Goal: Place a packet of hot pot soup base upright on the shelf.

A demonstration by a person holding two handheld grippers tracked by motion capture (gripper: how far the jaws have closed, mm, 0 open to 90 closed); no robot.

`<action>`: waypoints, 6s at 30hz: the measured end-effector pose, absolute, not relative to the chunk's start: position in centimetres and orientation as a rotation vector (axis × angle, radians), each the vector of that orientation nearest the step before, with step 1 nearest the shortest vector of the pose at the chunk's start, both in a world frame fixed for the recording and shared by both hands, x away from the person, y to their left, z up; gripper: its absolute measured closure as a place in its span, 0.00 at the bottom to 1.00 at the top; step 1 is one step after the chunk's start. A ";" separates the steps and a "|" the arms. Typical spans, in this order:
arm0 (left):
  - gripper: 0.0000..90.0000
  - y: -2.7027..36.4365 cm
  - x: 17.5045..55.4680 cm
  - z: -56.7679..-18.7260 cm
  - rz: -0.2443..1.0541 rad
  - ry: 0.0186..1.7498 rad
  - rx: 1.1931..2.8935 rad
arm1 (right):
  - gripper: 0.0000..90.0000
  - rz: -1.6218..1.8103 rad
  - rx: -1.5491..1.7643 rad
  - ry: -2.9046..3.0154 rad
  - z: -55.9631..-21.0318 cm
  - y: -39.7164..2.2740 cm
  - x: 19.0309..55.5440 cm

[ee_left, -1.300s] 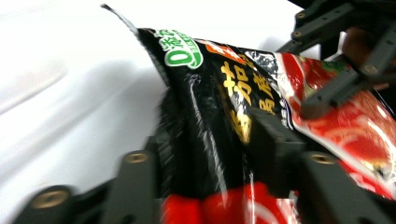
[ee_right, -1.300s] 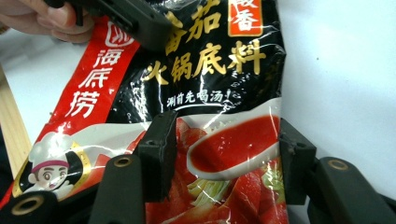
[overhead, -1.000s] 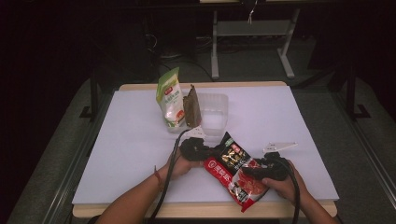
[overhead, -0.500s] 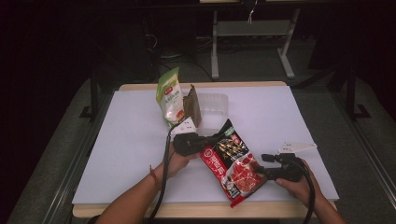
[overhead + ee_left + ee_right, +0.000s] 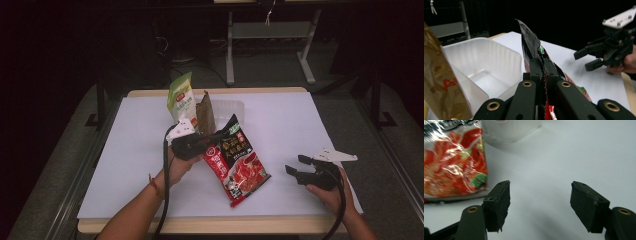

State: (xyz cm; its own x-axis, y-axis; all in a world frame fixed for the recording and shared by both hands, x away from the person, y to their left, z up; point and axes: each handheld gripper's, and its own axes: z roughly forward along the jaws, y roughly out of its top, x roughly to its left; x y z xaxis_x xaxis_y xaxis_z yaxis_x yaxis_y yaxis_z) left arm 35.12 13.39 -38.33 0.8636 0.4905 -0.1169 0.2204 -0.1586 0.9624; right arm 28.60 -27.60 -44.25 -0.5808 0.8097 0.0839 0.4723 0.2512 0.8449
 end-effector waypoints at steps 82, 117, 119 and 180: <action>1.00 13.2 35.5 -28.3 0.437 0.507 1.502 | 0.25 1.228 1.077 2.044 -45.4 -27.2 28.7; 1.00 9.3 42.3 -27.7 0.556 0.651 1.476 | 0.26 1.243 1.083 2.043 -45.4 -27.4 28.7; 1.00 8.8 42.7 -27.8 0.579 0.660 1.486 | 0.26 1.243 1.085 2.043 -45.4 -27.4 28.7; 0.74 12.1 37.7 -39.3 0.581 0.459 1.844 | 0.26 1.230 1.068 2.062 -45.5 -27.2 28.6</action>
State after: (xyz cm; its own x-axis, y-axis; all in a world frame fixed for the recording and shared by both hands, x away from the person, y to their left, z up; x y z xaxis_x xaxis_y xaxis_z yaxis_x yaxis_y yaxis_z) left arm 37.70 12.14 -39.31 0.8052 0.5683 0.1694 0.0337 -0.3290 0.9437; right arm 28.62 -27.20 -45.48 -0.5620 0.8266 -0.0299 0.3667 0.2814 0.8867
